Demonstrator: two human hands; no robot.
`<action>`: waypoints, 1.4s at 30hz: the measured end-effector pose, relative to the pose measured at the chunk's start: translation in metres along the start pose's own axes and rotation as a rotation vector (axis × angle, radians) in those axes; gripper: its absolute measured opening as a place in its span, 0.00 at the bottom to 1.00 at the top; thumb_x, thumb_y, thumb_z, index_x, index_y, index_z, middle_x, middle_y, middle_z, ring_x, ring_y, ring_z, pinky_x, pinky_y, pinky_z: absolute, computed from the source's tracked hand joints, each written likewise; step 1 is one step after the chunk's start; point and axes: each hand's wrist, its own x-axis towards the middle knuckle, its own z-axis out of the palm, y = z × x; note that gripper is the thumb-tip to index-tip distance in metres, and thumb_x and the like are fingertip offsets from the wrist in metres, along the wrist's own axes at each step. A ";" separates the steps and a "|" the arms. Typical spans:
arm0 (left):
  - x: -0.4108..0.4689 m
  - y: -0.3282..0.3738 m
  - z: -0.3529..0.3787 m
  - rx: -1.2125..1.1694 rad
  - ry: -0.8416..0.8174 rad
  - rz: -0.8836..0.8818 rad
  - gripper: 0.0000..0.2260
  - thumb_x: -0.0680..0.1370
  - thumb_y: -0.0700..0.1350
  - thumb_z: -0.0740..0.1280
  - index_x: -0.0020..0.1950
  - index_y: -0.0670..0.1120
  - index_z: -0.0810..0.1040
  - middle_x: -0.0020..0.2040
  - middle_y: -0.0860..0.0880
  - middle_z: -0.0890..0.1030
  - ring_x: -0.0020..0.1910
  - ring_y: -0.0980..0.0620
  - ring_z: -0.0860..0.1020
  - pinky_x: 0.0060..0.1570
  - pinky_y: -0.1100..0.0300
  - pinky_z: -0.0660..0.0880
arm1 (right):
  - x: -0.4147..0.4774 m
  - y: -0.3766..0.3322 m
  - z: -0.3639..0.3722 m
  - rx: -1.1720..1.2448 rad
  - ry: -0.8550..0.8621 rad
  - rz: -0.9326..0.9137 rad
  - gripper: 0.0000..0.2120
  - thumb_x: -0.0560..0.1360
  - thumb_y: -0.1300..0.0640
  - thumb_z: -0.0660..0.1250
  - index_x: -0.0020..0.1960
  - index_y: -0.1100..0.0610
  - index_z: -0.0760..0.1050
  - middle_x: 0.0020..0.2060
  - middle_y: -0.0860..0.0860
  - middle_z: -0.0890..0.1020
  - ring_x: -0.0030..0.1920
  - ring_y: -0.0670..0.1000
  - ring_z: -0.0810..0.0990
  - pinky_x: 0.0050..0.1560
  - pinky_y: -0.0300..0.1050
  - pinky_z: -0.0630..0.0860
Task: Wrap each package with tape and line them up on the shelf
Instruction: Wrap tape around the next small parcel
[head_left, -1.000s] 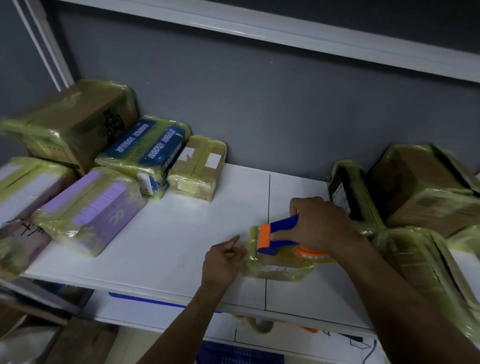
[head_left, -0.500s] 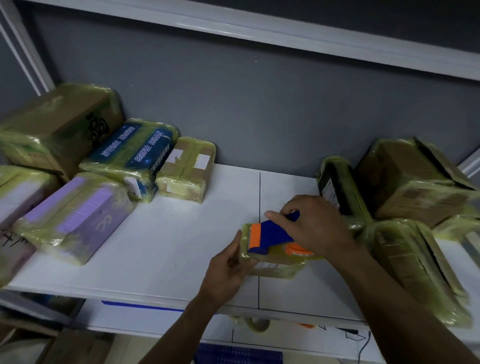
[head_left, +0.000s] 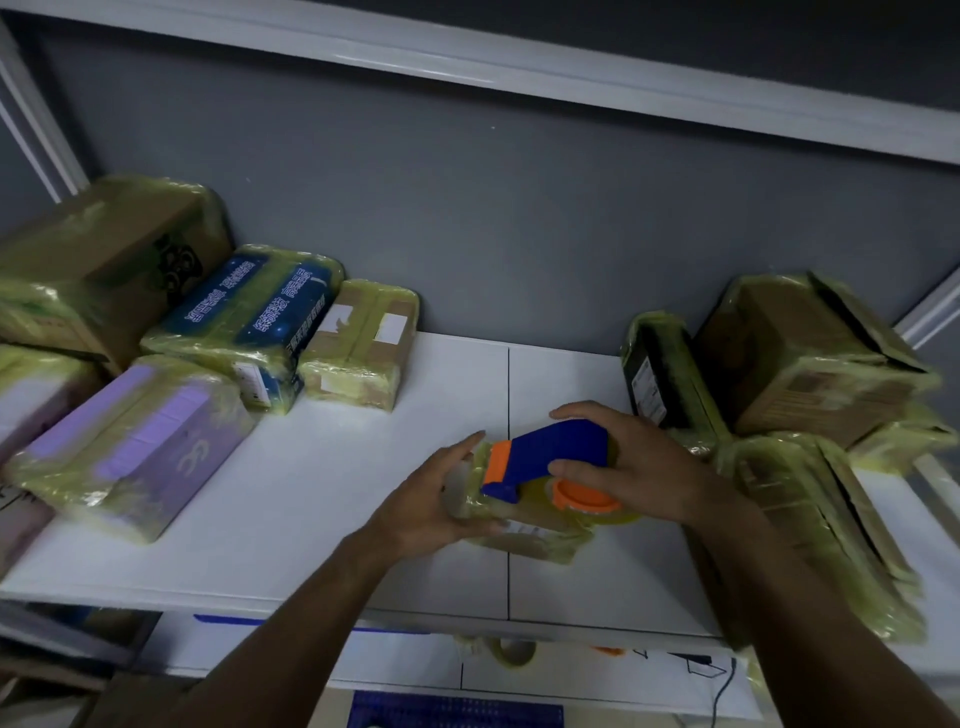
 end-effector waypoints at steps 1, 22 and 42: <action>0.003 0.001 -0.001 0.079 0.012 0.025 0.44 0.66 0.53 0.83 0.76 0.62 0.64 0.70 0.66 0.66 0.71 0.65 0.66 0.59 0.74 0.71 | -0.001 0.001 0.000 0.030 0.020 -0.001 0.25 0.70 0.31 0.73 0.64 0.33 0.71 0.56 0.34 0.80 0.57 0.37 0.79 0.51 0.35 0.80; 0.011 0.000 -0.029 0.017 -0.084 -0.016 0.39 0.66 0.46 0.84 0.73 0.58 0.70 0.69 0.58 0.76 0.70 0.55 0.73 0.66 0.52 0.76 | -0.009 -0.017 -0.006 0.123 0.099 -0.032 0.25 0.67 0.31 0.76 0.63 0.32 0.77 0.57 0.27 0.80 0.58 0.33 0.79 0.52 0.29 0.78; -0.024 -0.020 -0.028 0.713 0.280 0.477 0.32 0.73 0.67 0.73 0.73 0.55 0.76 0.76 0.62 0.69 0.74 0.61 0.69 0.65 0.57 0.76 | 0.000 -0.024 0.018 0.074 0.081 0.015 0.18 0.68 0.34 0.77 0.55 0.28 0.75 0.54 0.29 0.80 0.56 0.30 0.77 0.50 0.29 0.78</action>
